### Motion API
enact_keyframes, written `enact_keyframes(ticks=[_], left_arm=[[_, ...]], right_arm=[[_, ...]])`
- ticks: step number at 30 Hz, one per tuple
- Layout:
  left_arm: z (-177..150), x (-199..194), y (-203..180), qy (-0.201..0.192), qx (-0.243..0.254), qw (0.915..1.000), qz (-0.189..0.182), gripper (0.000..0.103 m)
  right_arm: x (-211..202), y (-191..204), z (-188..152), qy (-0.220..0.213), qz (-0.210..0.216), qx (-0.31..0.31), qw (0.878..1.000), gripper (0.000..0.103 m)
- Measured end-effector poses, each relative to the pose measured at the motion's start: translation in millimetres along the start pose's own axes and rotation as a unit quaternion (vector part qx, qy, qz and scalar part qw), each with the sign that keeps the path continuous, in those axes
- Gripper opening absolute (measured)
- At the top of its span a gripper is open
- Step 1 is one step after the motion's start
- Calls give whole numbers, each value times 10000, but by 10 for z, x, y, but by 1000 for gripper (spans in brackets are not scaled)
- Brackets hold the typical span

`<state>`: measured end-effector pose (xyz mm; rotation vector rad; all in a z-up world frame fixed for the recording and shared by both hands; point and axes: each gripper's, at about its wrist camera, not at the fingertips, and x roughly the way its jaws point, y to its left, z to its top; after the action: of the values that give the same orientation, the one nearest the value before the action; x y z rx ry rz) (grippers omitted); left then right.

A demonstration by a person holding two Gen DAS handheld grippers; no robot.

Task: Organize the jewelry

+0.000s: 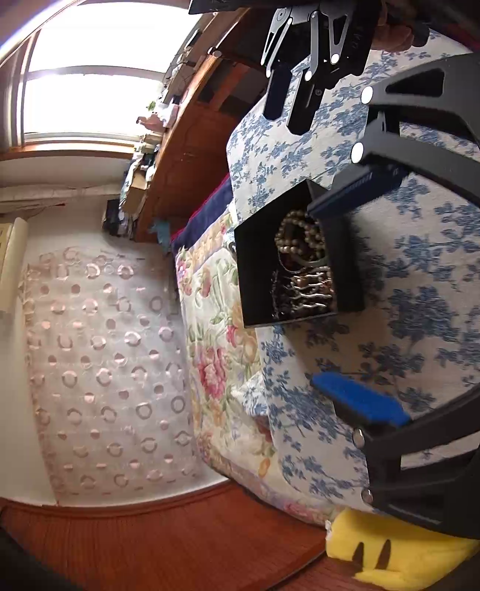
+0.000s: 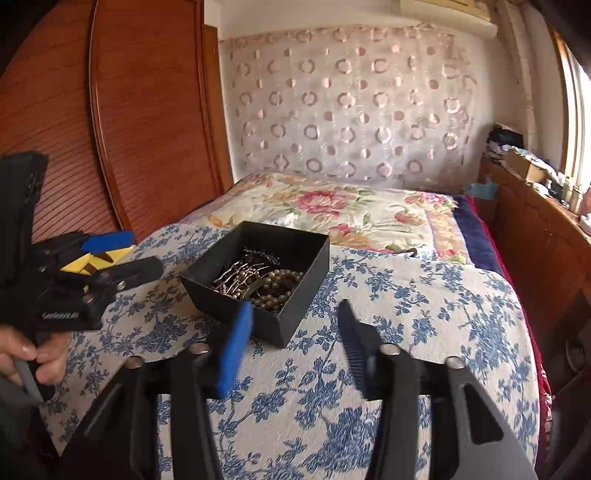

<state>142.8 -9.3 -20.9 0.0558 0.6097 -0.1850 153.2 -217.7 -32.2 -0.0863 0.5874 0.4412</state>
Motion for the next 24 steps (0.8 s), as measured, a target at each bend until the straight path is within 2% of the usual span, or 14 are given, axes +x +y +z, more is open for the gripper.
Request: enact_keyframes(ticks=[1, 3, 6, 10, 24], left_arm=[[-24, -58, 10, -33, -39, 10000, 50, 91], [-47, -148, 32, -74, -118, 9999, 86, 95], [-108, -269, 58, -89, -219, 9996, 168, 95], [-193, -388, 63, -81, -252, 9991, 345, 95], [-344, -550, -7, -113, -219, 9985, 495, 95]], right_arm=[[-30, 10, -11, -30, -42, 14, 10000, 59], [-123, 32, -39, -132, -131, 82, 9998, 69], [-242, 61, -83, -254, -270, 153, 9992, 85], [-394, 110, -161, -392, -468, 205, 9979, 100], [-473, 141, -244, -526, -666, 327, 9959, 101]])
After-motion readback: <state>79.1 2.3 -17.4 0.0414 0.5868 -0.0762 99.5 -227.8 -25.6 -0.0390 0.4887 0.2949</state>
